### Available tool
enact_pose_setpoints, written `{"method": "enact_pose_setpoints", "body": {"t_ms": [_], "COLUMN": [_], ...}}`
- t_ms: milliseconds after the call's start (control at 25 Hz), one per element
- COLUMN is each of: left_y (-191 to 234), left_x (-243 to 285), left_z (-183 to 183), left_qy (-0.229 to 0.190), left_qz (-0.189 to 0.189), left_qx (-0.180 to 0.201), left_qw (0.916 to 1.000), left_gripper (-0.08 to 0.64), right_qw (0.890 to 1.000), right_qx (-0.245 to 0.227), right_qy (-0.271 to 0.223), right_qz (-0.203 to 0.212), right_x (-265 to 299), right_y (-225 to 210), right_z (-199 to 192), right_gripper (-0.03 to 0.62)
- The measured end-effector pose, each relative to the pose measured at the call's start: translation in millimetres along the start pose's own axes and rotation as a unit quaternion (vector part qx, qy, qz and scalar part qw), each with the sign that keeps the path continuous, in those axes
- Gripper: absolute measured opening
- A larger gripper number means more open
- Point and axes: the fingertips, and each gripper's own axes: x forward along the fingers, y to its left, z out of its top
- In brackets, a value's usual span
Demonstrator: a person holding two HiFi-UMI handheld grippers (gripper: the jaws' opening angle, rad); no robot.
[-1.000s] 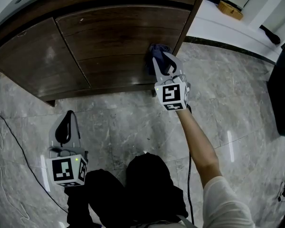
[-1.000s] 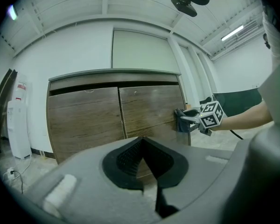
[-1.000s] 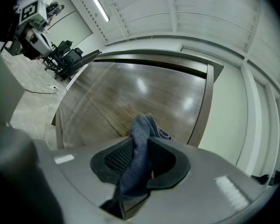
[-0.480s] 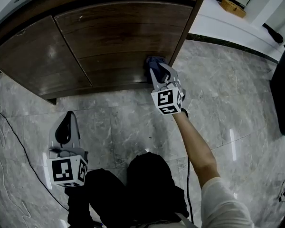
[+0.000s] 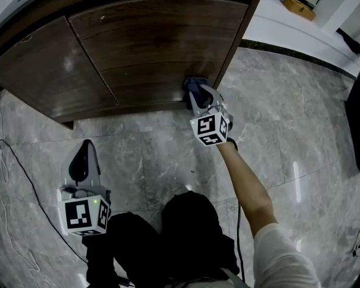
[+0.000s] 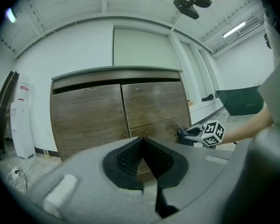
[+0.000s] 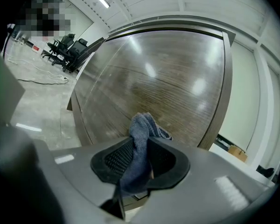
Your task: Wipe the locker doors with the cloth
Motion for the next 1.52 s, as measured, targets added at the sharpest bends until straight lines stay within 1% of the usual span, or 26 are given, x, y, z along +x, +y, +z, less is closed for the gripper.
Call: {"method": "enact_pose_setpoints", "body": {"t_ms": [360, 560, 680, 920, 1160, 1400, 1520], "left_y": [3.1, 4.8, 4.9, 2.0, 1.4, 3.8, 1.0], "left_x": [-3.2, -6.4, -7.6, -10.3, -15.8, -20.4, -21.4], "left_z": [3.3, 4.2, 5.7, 9.9, 11.6, 9.5, 11.5], "left_qy": [-0.004, -0.004, -0.006, -0.015, -0.021, -0.031, -0.029], "left_qz": [0.011, 0.015, 0.014, 0.009, 0.007, 0.004, 0.002], "left_qx": [0.004, 0.005, 0.003, 0.0, -0.002, -0.002, -0.006], "left_qw": [0.9999, 0.9999, 0.9999, 0.9999, 0.9998, 0.9995, 0.9996], "left_gripper": [0.003, 0.003, 0.003, 0.003, 0.003, 0.003, 0.003], "right_qw": [0.999, 0.998, 0.999, 1.0, 0.998, 0.992, 0.989], "right_qx": [0.01, 0.028, 0.027, -0.005, -0.025, -0.063, -0.07], "right_qy": [0.035, 0.036, 0.017, -0.024, -0.057, -0.103, -0.121], "right_qz": [0.03, 0.033, 0.027, 0.011, -0.007, -0.036, -0.049], "right_x": [10.3, 5.2, -8.0, -32.3, -48.2, -67.2, -77.5], "right_y": [25.6, 27.0, 27.4, 27.7, 14.4, -7.1, -15.8], "right_z": [-30.1, -25.8, -9.4, 31.6, 73.1, 139.9, 175.4], "right_gripper": [0.097, 0.097, 0.097, 0.097, 0.097, 0.097, 0.097]}}
